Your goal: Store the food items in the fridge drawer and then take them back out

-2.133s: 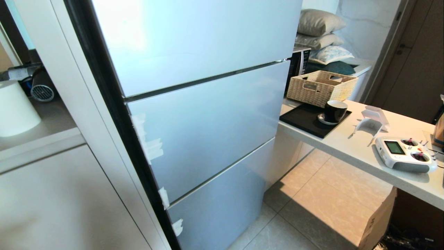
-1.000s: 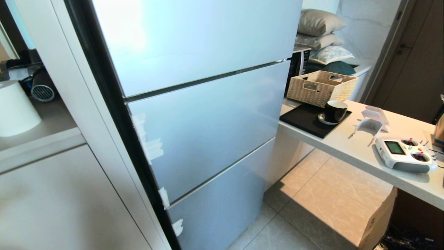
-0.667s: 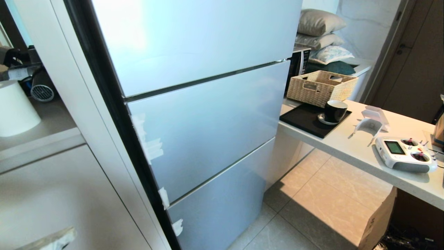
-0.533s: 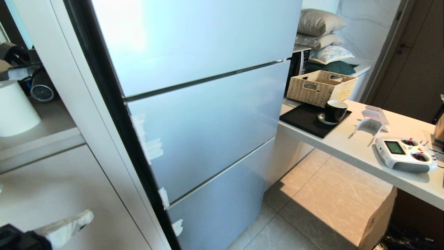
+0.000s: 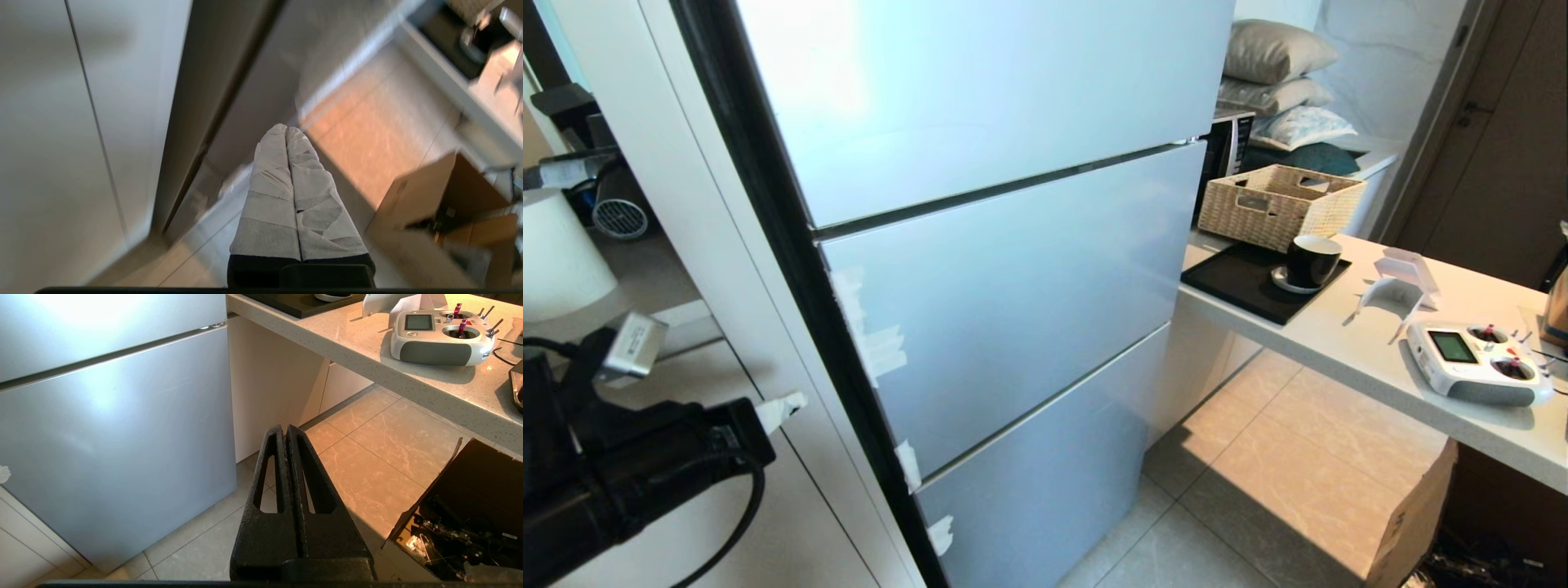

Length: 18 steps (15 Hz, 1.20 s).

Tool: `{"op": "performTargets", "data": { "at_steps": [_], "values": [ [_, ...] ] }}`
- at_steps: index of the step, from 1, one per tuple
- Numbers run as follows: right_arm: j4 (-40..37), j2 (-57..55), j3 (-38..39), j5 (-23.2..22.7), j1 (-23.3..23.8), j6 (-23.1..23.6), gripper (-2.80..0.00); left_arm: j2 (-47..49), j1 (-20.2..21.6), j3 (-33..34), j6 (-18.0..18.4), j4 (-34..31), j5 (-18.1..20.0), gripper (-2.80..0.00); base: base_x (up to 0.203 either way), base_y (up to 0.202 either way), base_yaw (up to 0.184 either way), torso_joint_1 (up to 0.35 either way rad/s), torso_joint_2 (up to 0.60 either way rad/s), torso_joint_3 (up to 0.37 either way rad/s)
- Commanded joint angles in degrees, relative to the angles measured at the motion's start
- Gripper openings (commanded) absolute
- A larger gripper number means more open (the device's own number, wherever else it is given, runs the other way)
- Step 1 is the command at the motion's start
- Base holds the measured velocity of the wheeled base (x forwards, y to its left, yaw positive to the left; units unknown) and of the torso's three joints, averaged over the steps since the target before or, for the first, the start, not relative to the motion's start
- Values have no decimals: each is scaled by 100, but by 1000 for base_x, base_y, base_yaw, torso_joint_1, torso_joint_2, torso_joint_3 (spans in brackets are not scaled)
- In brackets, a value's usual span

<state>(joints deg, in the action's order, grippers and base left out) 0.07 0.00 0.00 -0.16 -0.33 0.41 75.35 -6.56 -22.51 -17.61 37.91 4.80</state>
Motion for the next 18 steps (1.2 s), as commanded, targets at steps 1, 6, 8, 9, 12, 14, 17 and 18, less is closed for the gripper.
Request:
{"op": "performTargets", "data": {
  "at_steps": [1,6,8,9,12,14,17,18],
  "values": [
    [1,-9,0,-2,-2,3,-280,595,-12,-73,-128,436,-23,-280,0,0,0,0,0,0],
    [1,-7,0,-2,-2,3,-280,1506,-213,-269,-186,1663,-130,-280,0,0,0,0,0,0],
    [1,0,0,-2,-2,3,-280,1720,-289,-350,-205,1958,-227,-280,0,0,0,0,0,0],
    [1,-9,0,-2,-2,3,-280,1791,-354,-394,-218,1981,-233,-280,0,0,0,0,0,0],
    [1,-2,0,-2,-2,3,-280,1869,-538,-552,-452,1984,-225,-280,0,0,0,0,0,0],
    [1,-3,0,-2,-2,3,-280,1878,-548,-597,-516,1992,-225,-280,0,0,0,0,0,0],
    [1,-9,0,-2,-2,3,-280,1866,-550,-577,-525,1992,-218,-280,0,0,0,0,0,0],
    [1,0,0,-2,-2,3,-280,1809,-572,-533,-525,1992,-200,-280,0,0,0,0,0,0]
  ]
}}
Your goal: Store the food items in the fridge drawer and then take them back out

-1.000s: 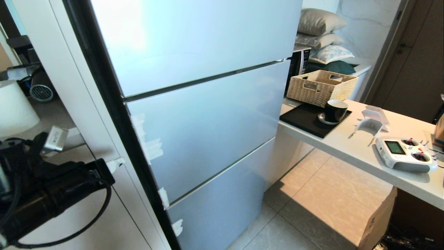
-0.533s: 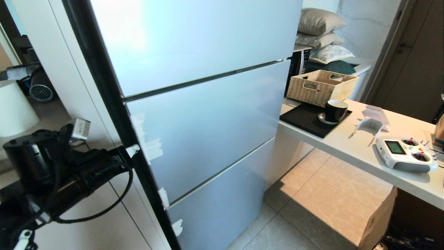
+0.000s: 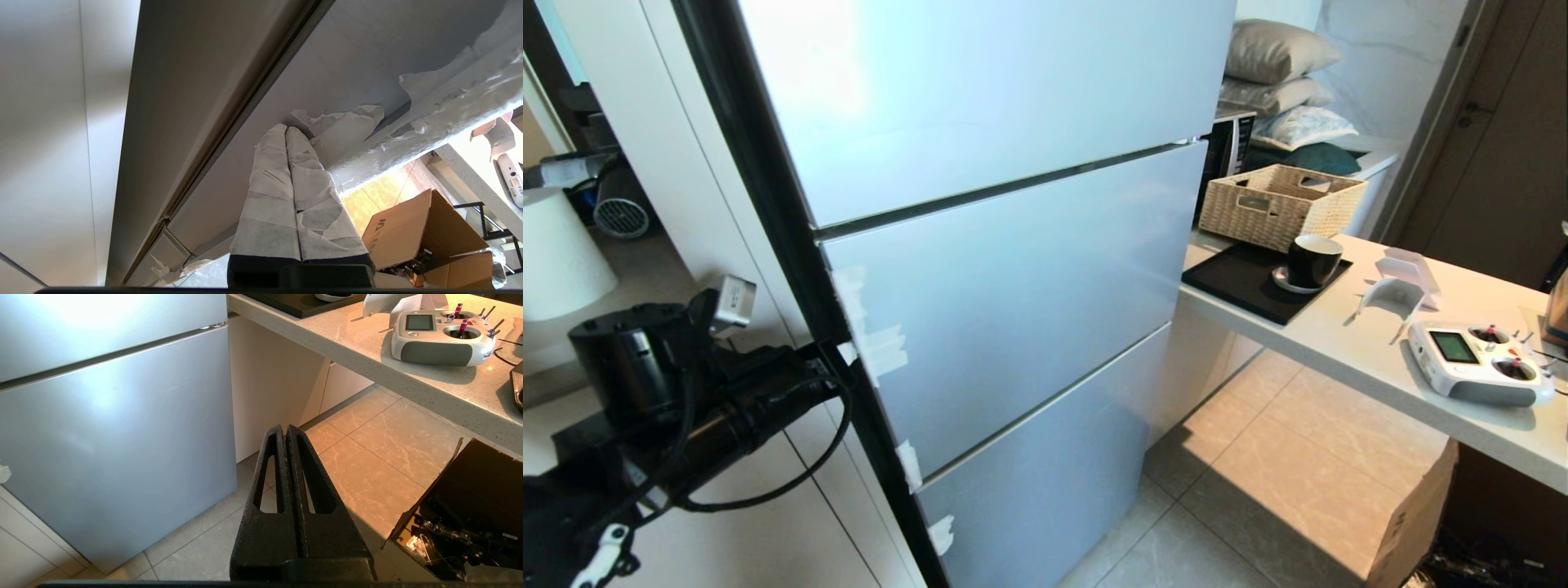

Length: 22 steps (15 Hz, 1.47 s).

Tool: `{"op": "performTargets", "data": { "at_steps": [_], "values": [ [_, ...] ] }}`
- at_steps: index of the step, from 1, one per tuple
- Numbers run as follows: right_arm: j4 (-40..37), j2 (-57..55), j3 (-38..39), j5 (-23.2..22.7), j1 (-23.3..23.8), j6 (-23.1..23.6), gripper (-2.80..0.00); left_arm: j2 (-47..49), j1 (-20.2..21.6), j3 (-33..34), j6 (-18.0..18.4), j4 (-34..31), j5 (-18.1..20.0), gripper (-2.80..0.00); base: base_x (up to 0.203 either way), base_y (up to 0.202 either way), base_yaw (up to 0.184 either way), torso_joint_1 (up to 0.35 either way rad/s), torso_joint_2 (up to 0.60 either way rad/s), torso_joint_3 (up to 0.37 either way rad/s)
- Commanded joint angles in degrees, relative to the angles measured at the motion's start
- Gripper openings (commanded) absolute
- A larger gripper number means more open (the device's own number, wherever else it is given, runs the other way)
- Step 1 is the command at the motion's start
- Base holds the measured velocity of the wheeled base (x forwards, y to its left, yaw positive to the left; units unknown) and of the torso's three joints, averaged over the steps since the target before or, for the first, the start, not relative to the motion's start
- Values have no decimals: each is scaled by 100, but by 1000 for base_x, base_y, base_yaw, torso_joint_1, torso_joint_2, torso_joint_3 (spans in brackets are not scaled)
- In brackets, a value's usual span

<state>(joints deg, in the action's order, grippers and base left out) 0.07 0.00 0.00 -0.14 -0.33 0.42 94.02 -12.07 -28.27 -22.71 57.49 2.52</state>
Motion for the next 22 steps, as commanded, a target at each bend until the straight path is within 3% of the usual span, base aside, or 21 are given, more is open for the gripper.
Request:
{"op": "performTargets", "data": {
  "at_steps": [1,15,22],
  "values": [
    [1,-2,0,-4,-2,2,-280,-112,-71,87,-14,34,29,-280,0,0,0,0,0,0],
    [1,-2,0,-4,-2,2,-280,-744,-975,858,-14,34,37,-280,0,0,0,0,0,0],
    [1,-9,0,-4,-2,2,-280,-1369,-2375,1325,28,28,24,-280,0,0,0,0,0,0]
  ]
}}
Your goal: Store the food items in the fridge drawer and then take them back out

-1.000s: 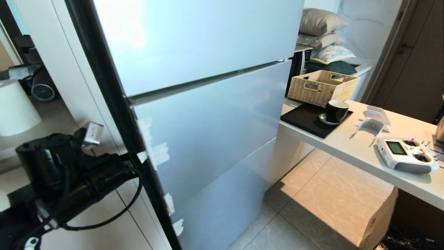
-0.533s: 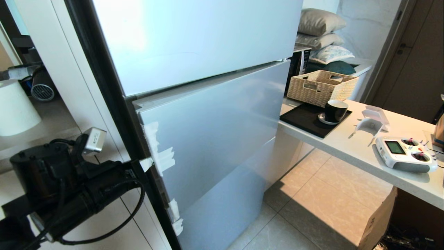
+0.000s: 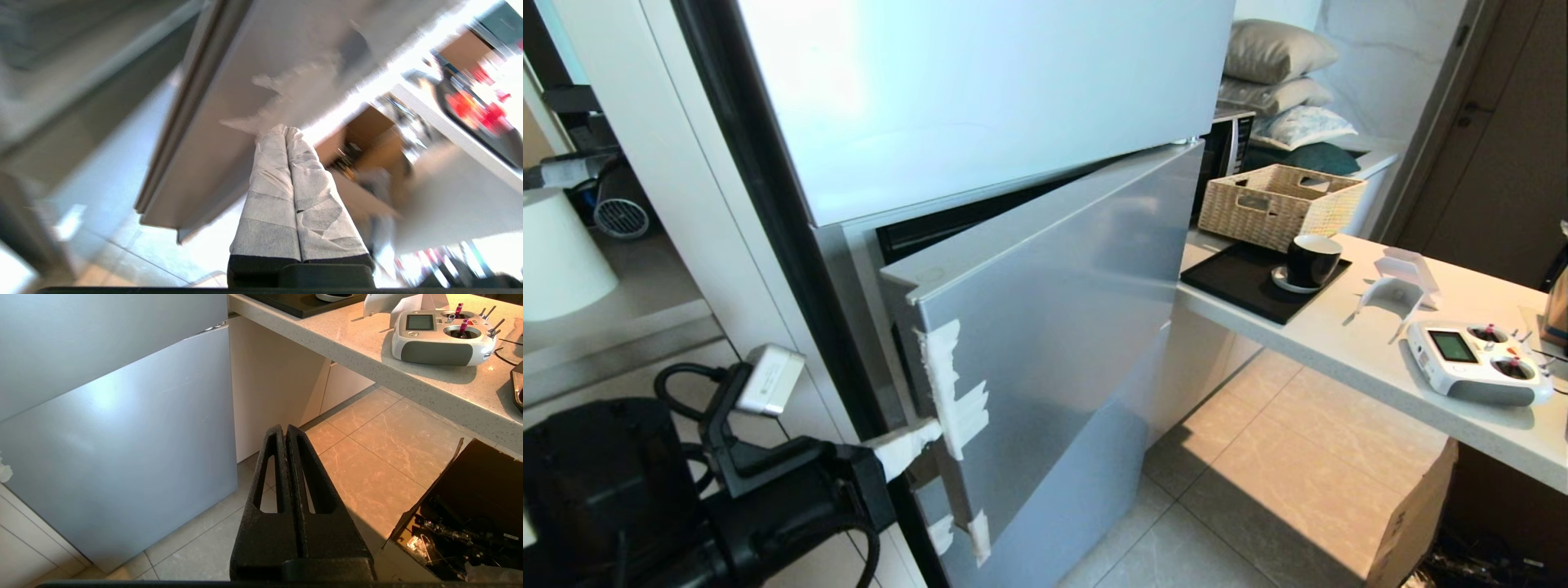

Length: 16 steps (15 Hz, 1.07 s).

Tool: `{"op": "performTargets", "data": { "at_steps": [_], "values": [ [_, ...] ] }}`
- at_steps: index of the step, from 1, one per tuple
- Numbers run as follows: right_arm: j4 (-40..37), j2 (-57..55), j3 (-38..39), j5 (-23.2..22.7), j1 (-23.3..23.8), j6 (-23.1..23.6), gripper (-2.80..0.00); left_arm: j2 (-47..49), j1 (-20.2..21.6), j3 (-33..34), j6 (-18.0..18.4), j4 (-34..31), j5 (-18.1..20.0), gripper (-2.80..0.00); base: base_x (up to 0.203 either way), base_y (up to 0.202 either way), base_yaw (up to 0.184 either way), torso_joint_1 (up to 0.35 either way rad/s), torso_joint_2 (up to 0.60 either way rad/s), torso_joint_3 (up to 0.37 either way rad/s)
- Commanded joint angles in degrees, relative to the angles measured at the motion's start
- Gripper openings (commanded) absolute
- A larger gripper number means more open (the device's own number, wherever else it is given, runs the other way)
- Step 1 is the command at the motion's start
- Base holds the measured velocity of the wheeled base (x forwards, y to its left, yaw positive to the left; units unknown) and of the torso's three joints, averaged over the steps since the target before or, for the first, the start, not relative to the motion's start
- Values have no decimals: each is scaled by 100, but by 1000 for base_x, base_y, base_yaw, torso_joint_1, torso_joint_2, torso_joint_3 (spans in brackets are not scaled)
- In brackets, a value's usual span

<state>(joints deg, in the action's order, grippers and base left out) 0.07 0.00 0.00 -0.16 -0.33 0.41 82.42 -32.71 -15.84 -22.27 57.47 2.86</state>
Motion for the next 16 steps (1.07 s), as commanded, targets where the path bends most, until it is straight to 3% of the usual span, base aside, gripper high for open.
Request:
{"op": "performTargets", "data": {
  "at_steps": [1,4,6,11,12,15,16],
  "values": [
    [1,-9,0,-2,-2,2,-280,-301,-538,155,-32,30,-3,-280,0,0,0,0,0,0],
    [1,-7,0,-2,-2,2,-280,-466,-1058,387,-57,33,361,-280,0,0,0,0,0,0],
    [1,-9,0,-2,-2,2,-280,-512,-1031,508,-27,24,454,-280,0,0,0,0,0,0],
    [1,-9,0,-2,-2,2,-280,-890,-770,326,146,5,-572,-280,0,0,0,0,0,0],
    [1,-9,0,-2,-2,2,-280,-1089,-761,260,346,-25,-772,-280,0,0,0,0,0,0],
    [1,-9,0,-2,-2,2,-280,-2109,-680,112,1843,-349,-1409,-280,0,0,0,0,0,0],
    [1,-9,0,-2,-2,2,-280,-2466,-383,136,2148,-468,-1571,-280,0,0,0,0,0,0]
  ]
}}
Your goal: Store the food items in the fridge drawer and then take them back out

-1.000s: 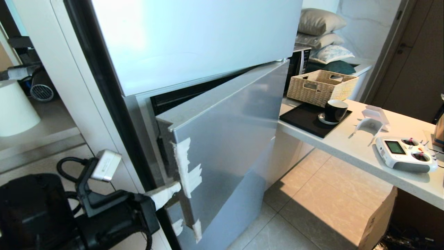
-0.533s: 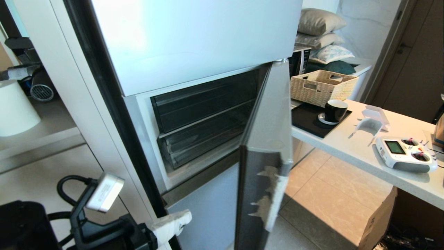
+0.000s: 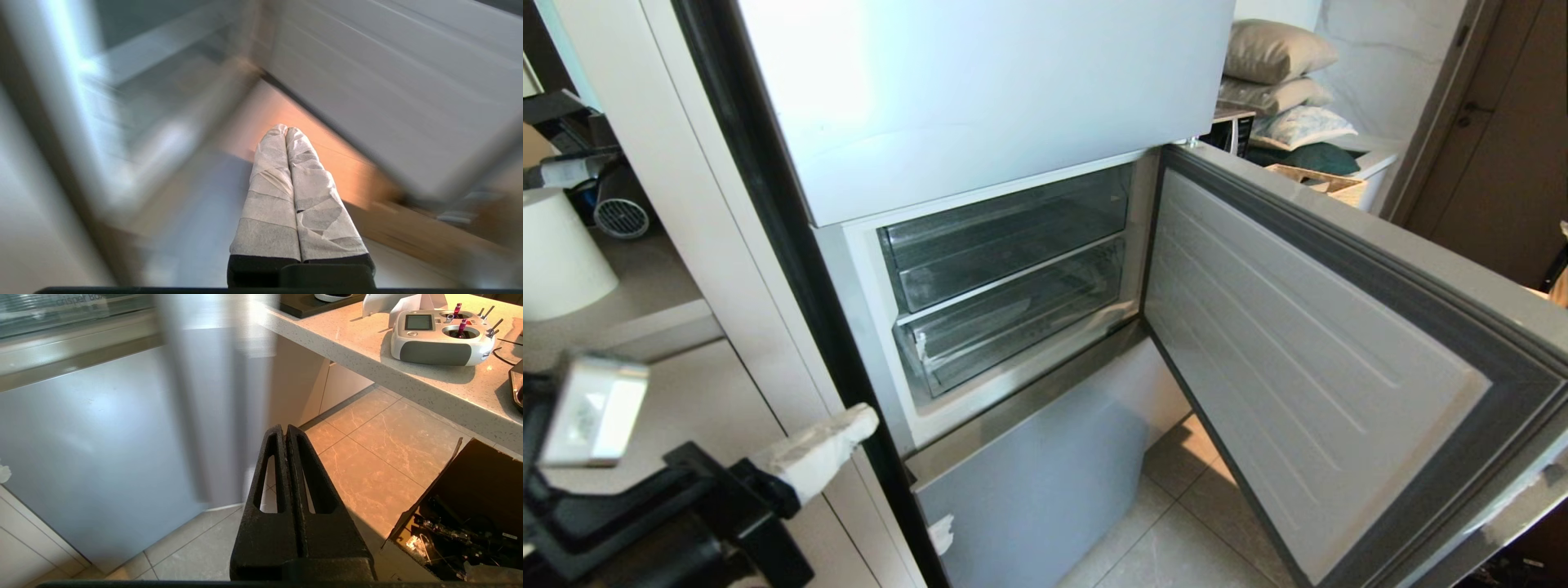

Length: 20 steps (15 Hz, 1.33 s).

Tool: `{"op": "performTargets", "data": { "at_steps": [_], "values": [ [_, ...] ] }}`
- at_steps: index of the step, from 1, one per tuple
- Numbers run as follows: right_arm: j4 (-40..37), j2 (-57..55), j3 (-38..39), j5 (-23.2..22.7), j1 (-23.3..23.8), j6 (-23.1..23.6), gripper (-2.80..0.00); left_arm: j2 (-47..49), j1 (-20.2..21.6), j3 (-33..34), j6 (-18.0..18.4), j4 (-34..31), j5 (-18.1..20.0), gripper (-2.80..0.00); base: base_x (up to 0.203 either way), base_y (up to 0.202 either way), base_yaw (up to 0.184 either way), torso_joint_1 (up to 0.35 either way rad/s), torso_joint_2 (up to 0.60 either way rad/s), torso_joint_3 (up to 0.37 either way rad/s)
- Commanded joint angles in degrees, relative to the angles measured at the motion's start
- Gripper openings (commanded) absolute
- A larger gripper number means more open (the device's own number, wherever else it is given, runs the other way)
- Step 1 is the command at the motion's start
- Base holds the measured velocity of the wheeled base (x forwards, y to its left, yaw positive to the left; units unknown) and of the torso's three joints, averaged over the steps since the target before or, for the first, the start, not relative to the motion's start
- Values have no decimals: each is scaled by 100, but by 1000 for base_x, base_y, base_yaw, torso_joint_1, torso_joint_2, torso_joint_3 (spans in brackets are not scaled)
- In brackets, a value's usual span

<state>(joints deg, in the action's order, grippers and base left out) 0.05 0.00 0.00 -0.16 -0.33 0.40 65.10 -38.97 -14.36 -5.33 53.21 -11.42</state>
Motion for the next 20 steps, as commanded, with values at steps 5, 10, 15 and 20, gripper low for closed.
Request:
{"op": "performTargets", "data": {
  "at_steps": [5,10,15,20],
  "values": [
    [4,-3,0,-2,-2,4,-280,-3061,2753,1009,777,-1068,-309,-280,0,0,0,0,0,0],
    [4,-6,0,-2,-2,-5,-280,-4941,3025,1293,1004,-4608,282,-280,0,0,0,0,0,0],
    [4,-9,0,-2,-2,-5,-280,-5003,3894,929,1128,-6706,1161,-280,0,0,0,0,0,0],
    [4,0,0,-2,-2,4,-280,-5773,3848,969,868,-6510,1317,-280,0,0,0,0,0,0]
  ]
}}
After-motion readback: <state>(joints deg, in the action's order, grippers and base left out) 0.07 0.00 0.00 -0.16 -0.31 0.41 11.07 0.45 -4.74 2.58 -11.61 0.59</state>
